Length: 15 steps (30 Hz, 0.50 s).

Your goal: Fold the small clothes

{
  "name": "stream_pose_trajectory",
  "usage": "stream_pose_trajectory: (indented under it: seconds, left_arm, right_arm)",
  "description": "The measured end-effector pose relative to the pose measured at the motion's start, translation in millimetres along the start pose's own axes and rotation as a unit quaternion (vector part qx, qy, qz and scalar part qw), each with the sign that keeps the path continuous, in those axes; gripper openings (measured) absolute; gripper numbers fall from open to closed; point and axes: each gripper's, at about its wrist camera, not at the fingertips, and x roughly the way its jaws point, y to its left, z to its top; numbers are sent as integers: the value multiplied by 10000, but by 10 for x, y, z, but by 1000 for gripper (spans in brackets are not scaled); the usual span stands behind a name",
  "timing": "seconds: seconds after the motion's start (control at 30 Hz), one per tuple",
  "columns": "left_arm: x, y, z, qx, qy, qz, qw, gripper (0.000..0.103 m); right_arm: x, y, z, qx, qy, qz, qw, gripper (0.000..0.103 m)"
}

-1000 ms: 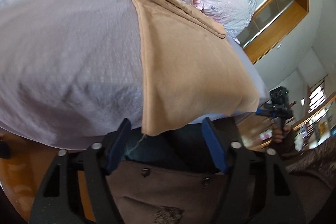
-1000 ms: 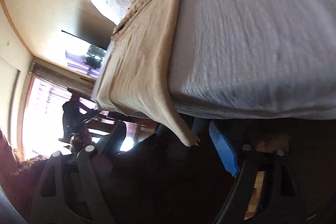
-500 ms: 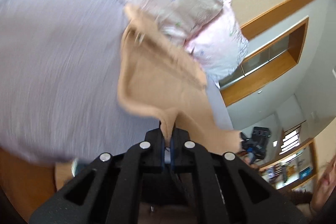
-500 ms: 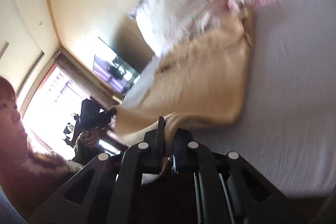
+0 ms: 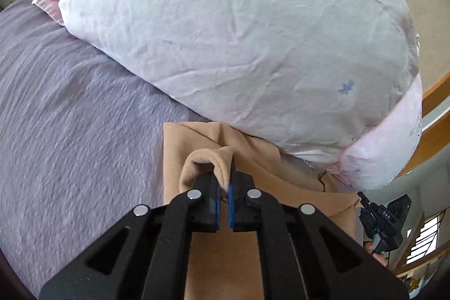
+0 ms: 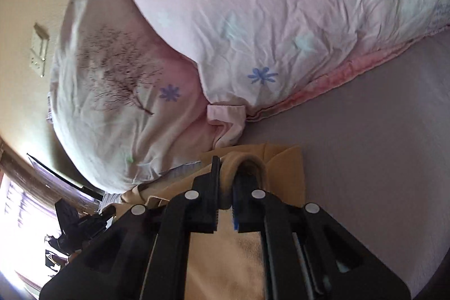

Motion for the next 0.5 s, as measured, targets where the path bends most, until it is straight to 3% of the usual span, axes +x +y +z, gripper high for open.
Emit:
stream_pose_trajectory:
  seconds: [0.1, 0.13, 0.17, 0.2, 0.23, 0.3, 0.4, 0.5]
  left_arm:
    - [98, 41, 73, -111, 76, 91, 9999, 8]
    - [88, 71, 107, -243, 37, 41, 9997, 23]
    - [43, 115, 156, -473, -66, -209, 9986, 46]
    - [14, 140, 230, -660, -184, -440, 9967, 58]
    - [-72, 178, 263, -901, -380, -600, 9934, 81]
    - [-222, 167, 301, -985, -598, -597, 9915, 86]
    - [-348, 83, 265, -639, -409, -430, 9962, 86]
    - [-477, 1, 64, -227, -134, -358, 9990, 86]
  right_arm:
    - [158, -96, 64, 426, 137, -237, 9987, 9]
    - [175, -125, 83, 530, 159, -261, 9981, 12]
    - [166, -142, 92, 593, 155, -248, 9978, 14]
    - [135, -146, 94, 615, 120, -189, 9979, 22]
    - [108, -130, 112, 575, 54, -170, 9982, 36]
    - [-48, -74, 106, 402, -185, -161, 9989, 54]
    - [-296, 41, 43, 40, -405, -20, 9992, 55]
    - [-369, 89, -78, -101, -49, 265, 9996, 59]
